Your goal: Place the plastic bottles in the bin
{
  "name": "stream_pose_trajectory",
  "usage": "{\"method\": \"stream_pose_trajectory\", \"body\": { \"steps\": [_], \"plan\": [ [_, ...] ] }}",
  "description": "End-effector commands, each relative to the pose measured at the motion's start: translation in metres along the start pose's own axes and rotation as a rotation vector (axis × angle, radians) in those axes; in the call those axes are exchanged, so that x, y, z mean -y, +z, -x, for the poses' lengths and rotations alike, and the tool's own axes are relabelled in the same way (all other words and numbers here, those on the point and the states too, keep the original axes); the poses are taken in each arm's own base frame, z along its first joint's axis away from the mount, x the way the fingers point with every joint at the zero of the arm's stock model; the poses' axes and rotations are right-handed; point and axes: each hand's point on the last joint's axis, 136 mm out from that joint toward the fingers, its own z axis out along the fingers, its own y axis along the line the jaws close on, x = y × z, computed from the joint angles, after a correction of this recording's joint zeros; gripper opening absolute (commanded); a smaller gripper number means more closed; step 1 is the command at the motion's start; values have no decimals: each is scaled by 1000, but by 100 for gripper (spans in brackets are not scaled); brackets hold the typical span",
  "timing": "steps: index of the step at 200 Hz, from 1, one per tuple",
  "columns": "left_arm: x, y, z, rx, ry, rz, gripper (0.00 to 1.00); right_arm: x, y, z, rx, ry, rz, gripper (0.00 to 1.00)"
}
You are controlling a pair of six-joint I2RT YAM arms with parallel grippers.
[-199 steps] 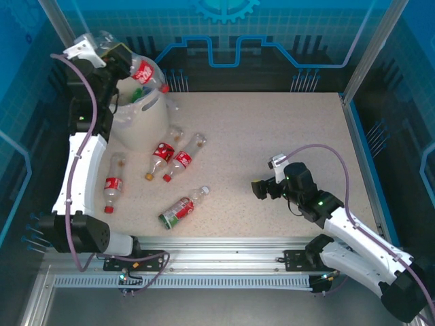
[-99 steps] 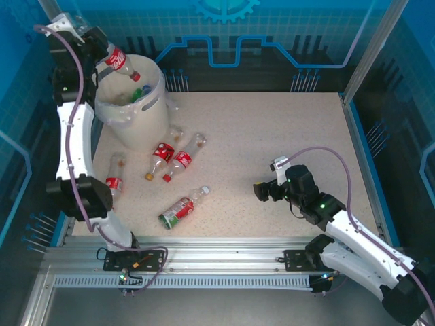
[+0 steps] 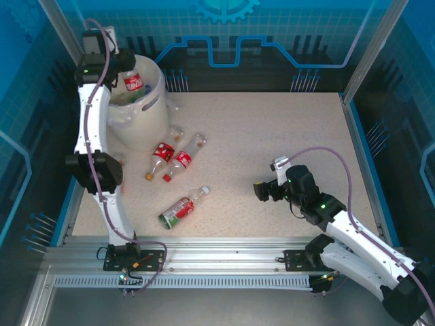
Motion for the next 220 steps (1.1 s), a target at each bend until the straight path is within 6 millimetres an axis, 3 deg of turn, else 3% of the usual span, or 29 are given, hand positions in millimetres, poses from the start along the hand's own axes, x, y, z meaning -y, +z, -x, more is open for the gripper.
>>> {"method": "stream_pose_trajectory", "body": {
  "steps": [1, 47, 82, 156, 220],
  "plan": [
    [12, 1, -5, -30, 97, -15, 27, 3, -1, -1, 7, 2, -10, 100],
    [20, 17, -35, -122, 131, -29, 49, 3, 0, -2, 7, 3, -6, 100],
    [21, 22, -47, -160, 139, -35, 64, 3, 0, -2, 8, 4, -6, 100],
    [26, 5, -31, -119, 149, -40, 99, 1, 2, -3, 6, 0, 1, 100],
    [25, -29, -17, -99, 171, -21, 99, 1, 3, 0, 11, -9, 4, 100]
  ]
}}
